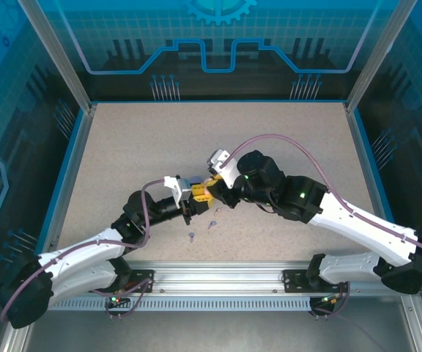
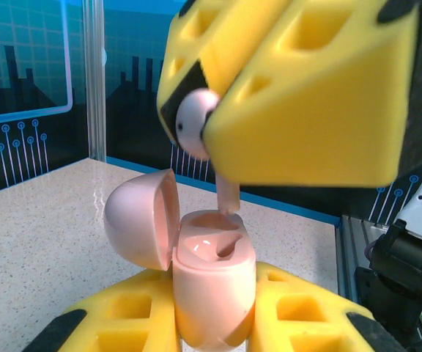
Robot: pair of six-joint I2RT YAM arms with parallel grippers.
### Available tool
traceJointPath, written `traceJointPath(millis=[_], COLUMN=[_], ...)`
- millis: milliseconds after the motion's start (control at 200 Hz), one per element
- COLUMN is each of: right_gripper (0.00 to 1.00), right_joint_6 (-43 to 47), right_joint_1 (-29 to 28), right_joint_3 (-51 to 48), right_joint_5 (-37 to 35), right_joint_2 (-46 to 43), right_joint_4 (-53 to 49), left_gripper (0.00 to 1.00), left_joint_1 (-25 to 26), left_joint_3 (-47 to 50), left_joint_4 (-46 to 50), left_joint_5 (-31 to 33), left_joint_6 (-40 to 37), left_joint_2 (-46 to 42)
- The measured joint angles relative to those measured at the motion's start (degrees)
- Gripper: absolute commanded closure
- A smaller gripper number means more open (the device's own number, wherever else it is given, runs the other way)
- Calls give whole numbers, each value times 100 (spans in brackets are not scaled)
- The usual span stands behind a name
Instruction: Insert wireless bluetooth earbuds into charging case
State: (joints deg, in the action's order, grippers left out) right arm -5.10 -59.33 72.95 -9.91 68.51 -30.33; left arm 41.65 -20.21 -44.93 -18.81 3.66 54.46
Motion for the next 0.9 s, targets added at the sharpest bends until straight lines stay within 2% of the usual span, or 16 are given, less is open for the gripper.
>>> traceJointPath(millis=[510, 900], right_gripper=[76, 63], right_joint_6=[-66, -181], right_joint_1=[-4, -2], right_joint_3=[-98, -85], right_joint_5=[2, 111], right_joint_2=[87, 111], right_joint_4=[72, -26], left_gripper=[100, 100], left_joint_1=[0, 0], left_joint_3=[0, 0], left_joint_4=[2, 0], left_joint_5=[37, 61], left_joint_6=[57, 57], left_joint_2=[4, 4])
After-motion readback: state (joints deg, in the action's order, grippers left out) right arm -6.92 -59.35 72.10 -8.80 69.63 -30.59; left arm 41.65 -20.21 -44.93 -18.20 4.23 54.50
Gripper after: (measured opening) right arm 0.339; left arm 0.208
